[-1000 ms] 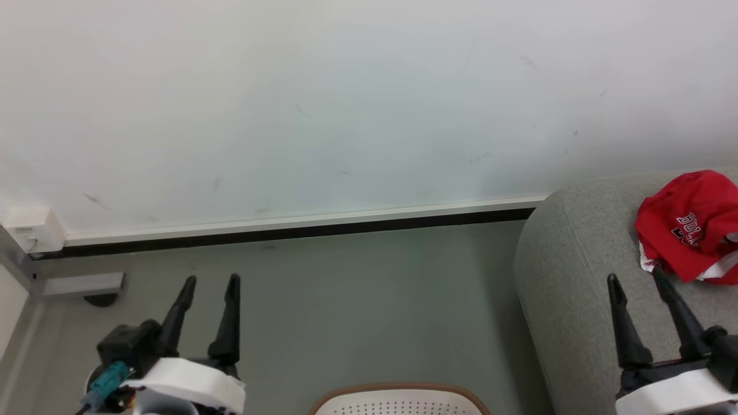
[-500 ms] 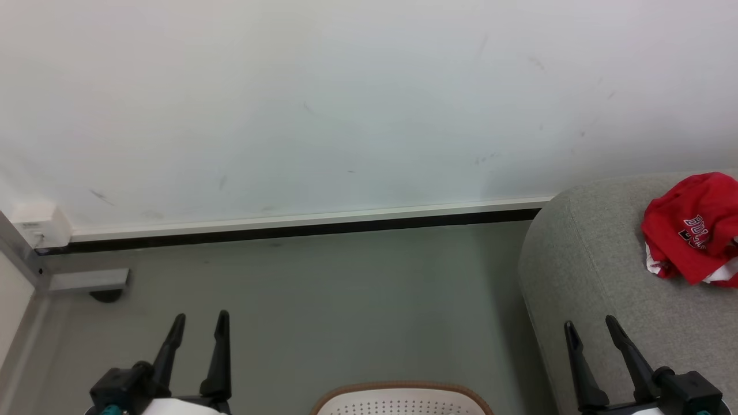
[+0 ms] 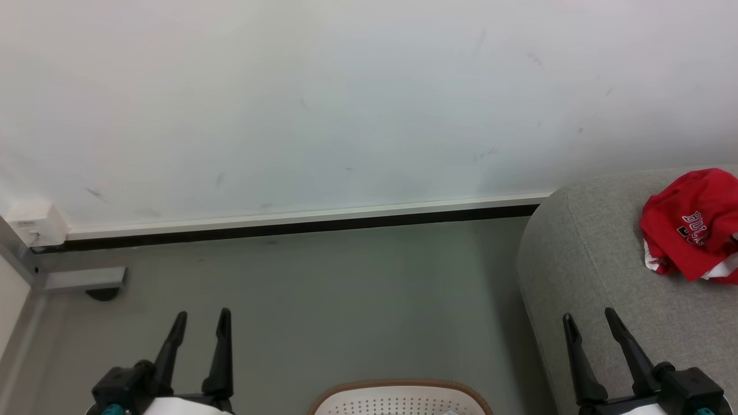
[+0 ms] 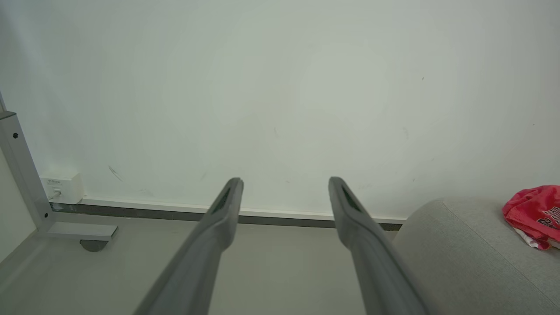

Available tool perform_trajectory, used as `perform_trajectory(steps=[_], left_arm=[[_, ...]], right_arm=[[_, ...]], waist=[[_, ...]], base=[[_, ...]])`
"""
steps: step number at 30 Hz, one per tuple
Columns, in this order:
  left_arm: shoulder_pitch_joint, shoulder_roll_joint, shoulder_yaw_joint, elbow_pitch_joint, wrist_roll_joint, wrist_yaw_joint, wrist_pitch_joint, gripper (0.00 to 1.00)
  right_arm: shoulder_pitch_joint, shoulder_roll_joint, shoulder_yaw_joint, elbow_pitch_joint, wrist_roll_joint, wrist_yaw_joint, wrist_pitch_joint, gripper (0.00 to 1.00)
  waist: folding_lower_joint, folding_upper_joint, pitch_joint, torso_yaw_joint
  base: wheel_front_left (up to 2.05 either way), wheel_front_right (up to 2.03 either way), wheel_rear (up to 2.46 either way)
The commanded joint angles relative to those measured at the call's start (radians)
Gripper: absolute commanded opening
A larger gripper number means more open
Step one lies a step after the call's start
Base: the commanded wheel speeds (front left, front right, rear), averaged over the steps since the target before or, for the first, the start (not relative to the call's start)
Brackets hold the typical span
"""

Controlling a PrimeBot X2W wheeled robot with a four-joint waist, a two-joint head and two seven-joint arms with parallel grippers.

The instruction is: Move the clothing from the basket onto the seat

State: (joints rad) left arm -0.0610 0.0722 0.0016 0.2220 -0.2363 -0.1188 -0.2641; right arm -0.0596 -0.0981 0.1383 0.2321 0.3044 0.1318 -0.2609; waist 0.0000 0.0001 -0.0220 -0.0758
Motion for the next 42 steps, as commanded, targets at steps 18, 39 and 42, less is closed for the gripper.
perform_trajectory(steps=[18, 39, 42], left_arm=[[-0.049, -0.012, -0.041, 0.008, 0.036, -0.013, 0.0, 1.0], [-0.308, 0.118, -0.43, 0.195, -0.041, -0.012, 0.0, 1.0], [-0.365, 0.136, -0.517, 0.254, -0.064, -0.012, 0.003, 1.0]], right_arm=[[-0.037, -0.005, -0.01, -0.003, -0.008, -0.002, -0.003, 1.0], [-0.216, 0.028, -0.061, -0.084, -0.05, -0.002, -0.003, 1.0], [-0.25, 0.037, -0.075, -0.106, -0.052, -0.002, -0.003, 1.0]], waist=[[0.0, -0.0001, 0.053, -0.06], [0.0, -0.0001, 0.346, -0.208], [0.0, -0.0001, 0.4, -0.22]], base=[[0.0, 0.0, 0.0], [0.0, 0.0, 0.0], [0.0, 0.0, 0.0]])
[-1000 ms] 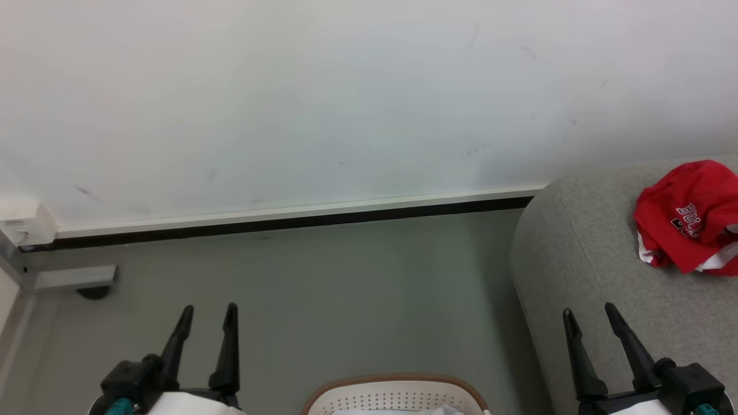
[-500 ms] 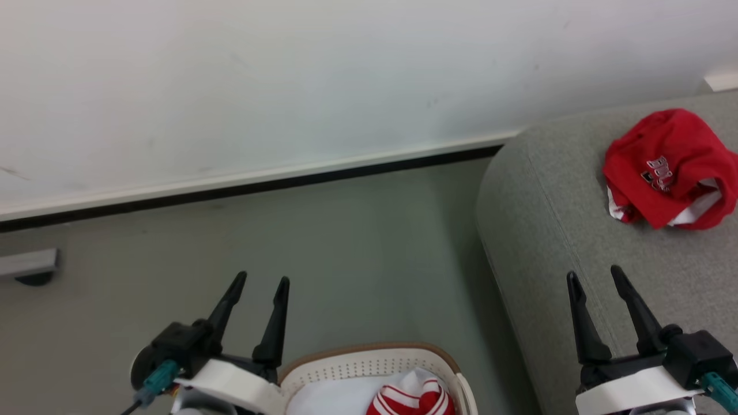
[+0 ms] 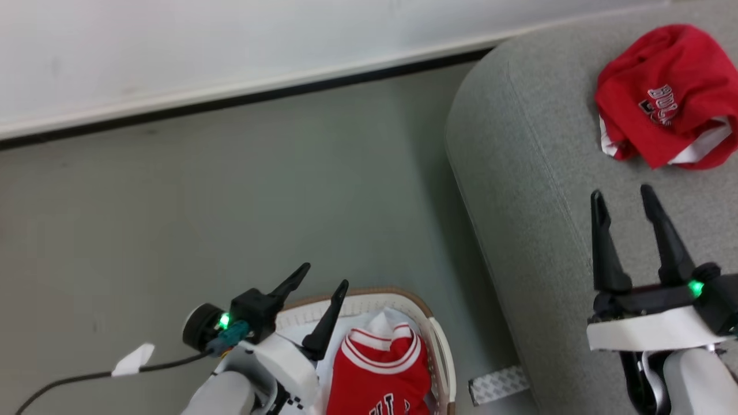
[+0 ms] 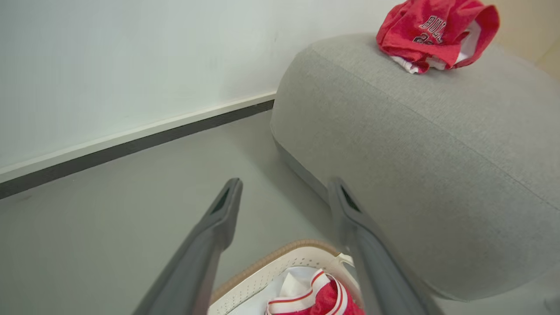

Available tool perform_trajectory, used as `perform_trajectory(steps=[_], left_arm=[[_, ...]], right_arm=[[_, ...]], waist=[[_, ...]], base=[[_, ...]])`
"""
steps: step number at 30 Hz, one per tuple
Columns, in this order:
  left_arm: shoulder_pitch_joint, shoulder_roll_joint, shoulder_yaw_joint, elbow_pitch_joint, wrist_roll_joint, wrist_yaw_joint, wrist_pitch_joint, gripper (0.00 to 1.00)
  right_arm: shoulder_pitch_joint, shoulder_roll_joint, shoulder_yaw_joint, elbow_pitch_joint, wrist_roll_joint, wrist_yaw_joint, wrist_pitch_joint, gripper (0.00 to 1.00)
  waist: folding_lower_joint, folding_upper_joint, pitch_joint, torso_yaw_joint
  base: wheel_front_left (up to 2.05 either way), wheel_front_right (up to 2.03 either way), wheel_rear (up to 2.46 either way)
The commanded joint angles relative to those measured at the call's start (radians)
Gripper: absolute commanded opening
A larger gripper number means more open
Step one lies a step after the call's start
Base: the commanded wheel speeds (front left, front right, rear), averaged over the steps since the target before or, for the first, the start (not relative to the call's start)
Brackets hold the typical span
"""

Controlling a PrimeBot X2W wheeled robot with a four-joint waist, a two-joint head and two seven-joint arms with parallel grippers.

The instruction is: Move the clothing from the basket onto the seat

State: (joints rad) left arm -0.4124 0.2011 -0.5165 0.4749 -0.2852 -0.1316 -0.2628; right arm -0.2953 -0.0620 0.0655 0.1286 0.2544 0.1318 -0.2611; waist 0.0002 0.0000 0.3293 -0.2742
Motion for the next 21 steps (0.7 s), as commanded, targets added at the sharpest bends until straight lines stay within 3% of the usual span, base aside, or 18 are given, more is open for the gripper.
perform_trajectory(steps=[1, 12, 21], left_arm=[[-0.032, 0.013, -0.032, 0.023, -0.023, 0.001, 0.006, 1.0], [-0.215, 0.071, -0.33, 0.221, -0.159, 0.001, 0.059, 1.0], [-0.324, 0.106, -0.562, 0.292, -0.264, 0.001, 0.109, 1.0]], right_arm=[[-0.027, 0.005, -0.007, -0.012, -0.003, -0.002, -0.003, 1.0], [-0.186, 0.014, -0.032, -0.102, 0.013, -0.002, -0.003, 1.0], [-0.269, 0.014, -0.035, -0.16, 0.027, -0.002, -0.003, 1.0]], waist=[[-0.0002, 0.0, 0.065, -0.024], [-0.0002, 0.0, 0.254, -0.065], [-0.0002, 0.0, 0.371, -0.093]], base=[[0.0, 0.0, 0.0], [0.0, 0.0, 0.0], [0.0, 0.0, 0.0]])
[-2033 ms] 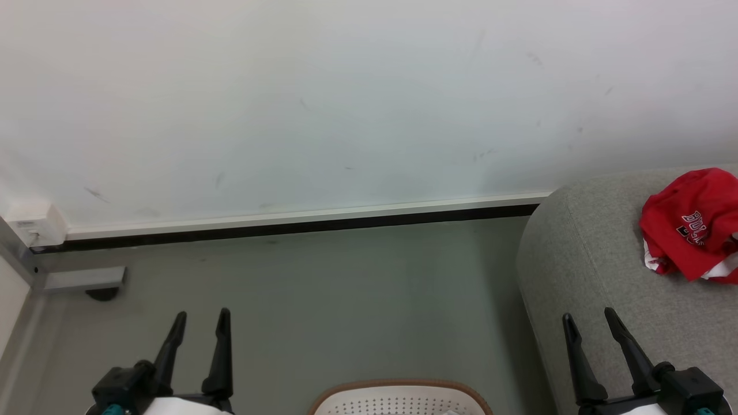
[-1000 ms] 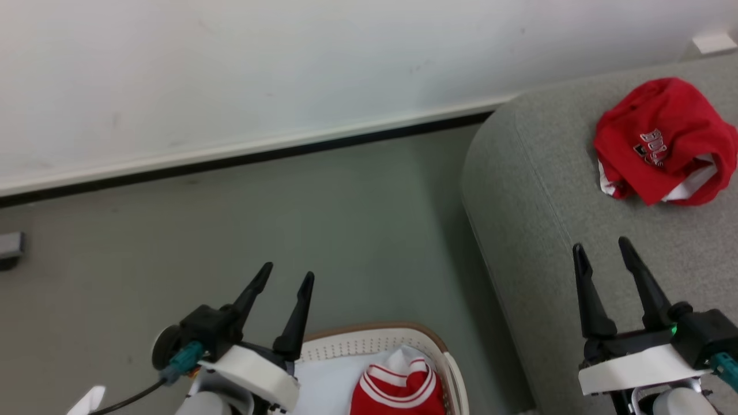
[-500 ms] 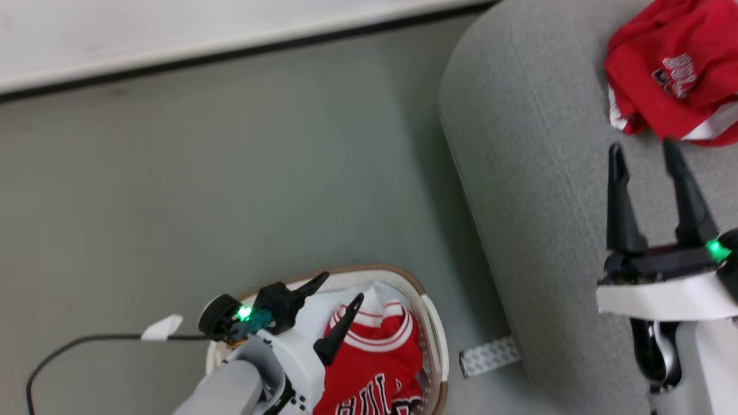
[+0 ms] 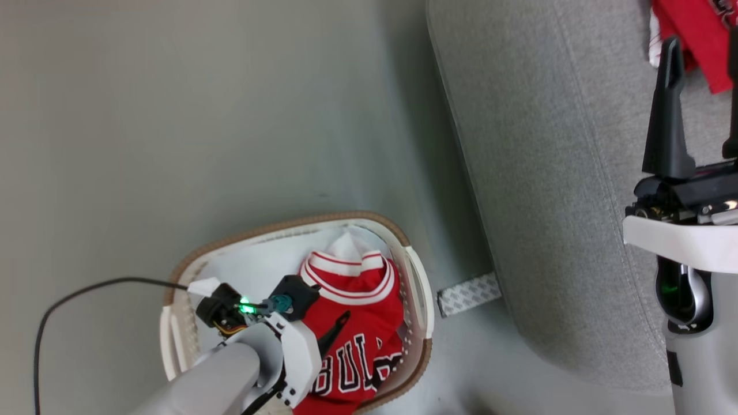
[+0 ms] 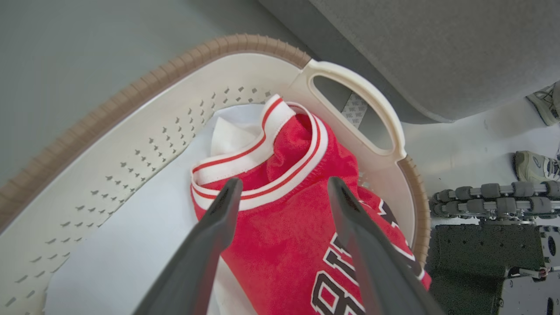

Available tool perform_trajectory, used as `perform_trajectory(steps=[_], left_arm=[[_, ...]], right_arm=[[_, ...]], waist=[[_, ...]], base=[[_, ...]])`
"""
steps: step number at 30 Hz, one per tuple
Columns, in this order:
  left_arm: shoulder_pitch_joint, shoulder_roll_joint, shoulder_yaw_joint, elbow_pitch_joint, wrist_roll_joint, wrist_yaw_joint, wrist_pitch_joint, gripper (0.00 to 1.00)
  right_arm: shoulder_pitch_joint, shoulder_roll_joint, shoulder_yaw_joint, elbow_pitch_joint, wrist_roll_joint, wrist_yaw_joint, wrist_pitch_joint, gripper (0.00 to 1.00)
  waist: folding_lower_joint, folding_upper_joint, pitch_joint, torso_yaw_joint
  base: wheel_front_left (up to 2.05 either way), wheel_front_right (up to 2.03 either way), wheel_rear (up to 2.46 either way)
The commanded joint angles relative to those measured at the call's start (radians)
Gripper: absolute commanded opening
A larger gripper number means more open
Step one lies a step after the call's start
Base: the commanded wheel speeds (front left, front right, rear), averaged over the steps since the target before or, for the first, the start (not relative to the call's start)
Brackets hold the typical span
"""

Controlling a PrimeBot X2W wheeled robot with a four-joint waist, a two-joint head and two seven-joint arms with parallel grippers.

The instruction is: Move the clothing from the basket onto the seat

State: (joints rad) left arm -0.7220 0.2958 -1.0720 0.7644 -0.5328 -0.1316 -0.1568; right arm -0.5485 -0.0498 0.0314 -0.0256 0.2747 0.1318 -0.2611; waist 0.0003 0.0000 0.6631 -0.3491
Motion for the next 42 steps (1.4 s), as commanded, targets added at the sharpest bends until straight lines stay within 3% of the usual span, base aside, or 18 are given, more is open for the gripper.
perform_trajectory(steps=[1, 9, 14, 18, 28, 29, 31, 42], left_arm=[[-0.025, 0.014, -0.036, 0.007, -0.03, 0.001, 0.011, 1.0], [-0.093, 0.032, -0.189, 0.022, -0.113, 0.001, 0.073, 1.0], [-0.105, 0.046, -0.209, 0.007, -0.121, 0.001, 0.149, 1.0], [-0.077, 0.058, -0.209, -0.03, -0.057, 0.001, 0.241, 1.0], [-0.074, 0.068, -0.21, -0.041, -0.024, 0.001, 0.355, 1.0], [-0.069, 0.071, -0.21, -0.048, -0.025, 0.001, 0.369, 0.76], [-0.069, 0.081, -0.21, -0.064, -0.032, 0.001, 0.386, 0.0], [-0.089, 0.095, -0.209, -0.105, -0.042, 0.001, 0.37, 0.0]], right_arm=[[-0.021, 0.002, 0.0, -0.012, 0.007, -0.002, -0.003, 1.0], [-0.053, 0.002, 0.009, -0.033, 0.011, -0.002, -0.003, 1.0], [-0.062, 0.002, 0.022, -0.037, 0.018, -0.002, -0.003, 1.0], [-0.065, 0.002, 0.033, -0.028, 0.025, -0.002, -0.003, 1.0], [-0.055, 0.002, 0.038, -0.023, 0.031, -0.002, -0.003, 1.0], [-0.055, 0.002, 0.038, -0.022, 0.031, -0.002, -0.003, 1.0], [-0.056, 0.002, 0.037, -0.02, 0.032, -0.002, -0.003, 1.0], [-0.065, 0.002, 0.025, -0.006, 0.025, -0.002, -0.003, 1.0]], waist=[[-0.0003, 0.0, 0.05, -0.022], [-0.0003, 0.0, 0.131, -0.05], [-0.0003, 0.0, 0.166, -0.07], [-0.0003, 0.0, 0.186, -0.085], [-0.0003, 0.0, 0.206, -0.097], [-0.0003, 0.0, 0.206, -0.098], [-0.0003, 0.0, 0.206, -0.098], [-0.0003, 0.0, 0.185, -0.09]], base=[[0.0, 0.0, 0.0], [0.0, 0.0, 0.0], [0.0, 0.0, 0.0], [0.0, 0.0, 0.0], [0.0, 0.0, 0.0], [0.0, 0.0, 0.0], [0.0, 0.0, 0.0], [0.0, 0.0, 0.0]])
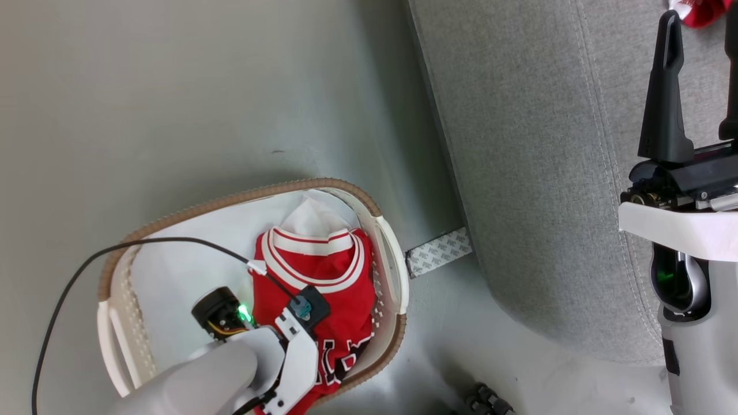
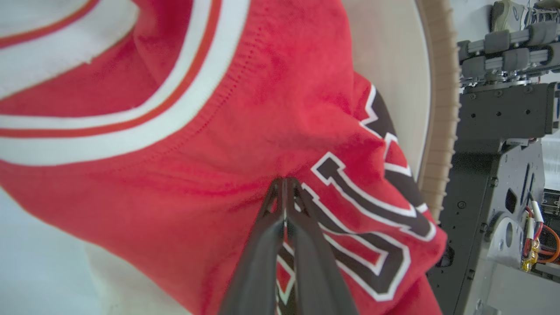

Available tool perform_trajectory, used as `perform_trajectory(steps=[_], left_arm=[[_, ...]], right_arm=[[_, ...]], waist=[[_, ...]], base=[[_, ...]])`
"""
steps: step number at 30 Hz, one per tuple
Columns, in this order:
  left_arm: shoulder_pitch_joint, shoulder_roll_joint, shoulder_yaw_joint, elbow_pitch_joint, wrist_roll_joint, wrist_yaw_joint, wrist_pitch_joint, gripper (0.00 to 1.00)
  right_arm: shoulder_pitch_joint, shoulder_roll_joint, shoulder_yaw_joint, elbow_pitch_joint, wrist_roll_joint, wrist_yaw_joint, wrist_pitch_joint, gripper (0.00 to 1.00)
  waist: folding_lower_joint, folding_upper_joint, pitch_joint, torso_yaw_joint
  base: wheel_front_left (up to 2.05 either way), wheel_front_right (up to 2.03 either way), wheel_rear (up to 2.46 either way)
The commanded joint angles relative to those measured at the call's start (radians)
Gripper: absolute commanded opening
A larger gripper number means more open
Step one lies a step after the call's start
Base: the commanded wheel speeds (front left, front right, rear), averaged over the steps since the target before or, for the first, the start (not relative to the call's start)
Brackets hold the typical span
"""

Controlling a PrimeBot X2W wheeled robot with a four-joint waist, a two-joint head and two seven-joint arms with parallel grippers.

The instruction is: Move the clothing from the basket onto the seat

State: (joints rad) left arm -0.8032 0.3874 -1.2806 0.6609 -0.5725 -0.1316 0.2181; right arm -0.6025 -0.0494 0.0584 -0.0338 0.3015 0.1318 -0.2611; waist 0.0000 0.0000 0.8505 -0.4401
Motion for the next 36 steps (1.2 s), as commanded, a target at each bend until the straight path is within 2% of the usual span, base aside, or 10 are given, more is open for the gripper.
perform_trajectory(steps=[1, 13, 27, 36], left_arm=[[-0.008, 0.001, -0.001, 0.0, -0.004, 0.001, -0.011, 0.0], [-0.013, -0.051, -0.001, 0.049, -0.052, 0.001, -0.156, 0.0], [0.016, -0.156, -0.001, 0.094, -0.174, 0.001, -0.393, 0.0], [0.032, -0.198, -0.001, 0.098, -0.239, 0.001, -0.473, 0.0]], right_arm=[[-0.01, 0.001, -0.003, 0.003, -0.002, -0.002, -0.003, 1.0], [0.031, 0.001, -0.033, 0.021, -0.044, -0.002, -0.003, 1.0], [0.146, 0.0, -0.077, 0.094, -0.086, -0.002, -0.003, 1.0], [0.235, -0.022, -0.095, 0.143, -0.081, -0.002, -0.003, 1.0]], waist=[[0.0, 0.0, -0.007, 0.003], [0.0, 0.0, -0.153, 0.061], [0.0, 0.0, -0.426, 0.177], [0.0, 0.0, -0.588, 0.251]], base=[[0.0, 0.0, 0.0], [0.0, 0.0, 0.0], [0.0, 0.0, 0.0], [0.0, 0.0, 0.0]])
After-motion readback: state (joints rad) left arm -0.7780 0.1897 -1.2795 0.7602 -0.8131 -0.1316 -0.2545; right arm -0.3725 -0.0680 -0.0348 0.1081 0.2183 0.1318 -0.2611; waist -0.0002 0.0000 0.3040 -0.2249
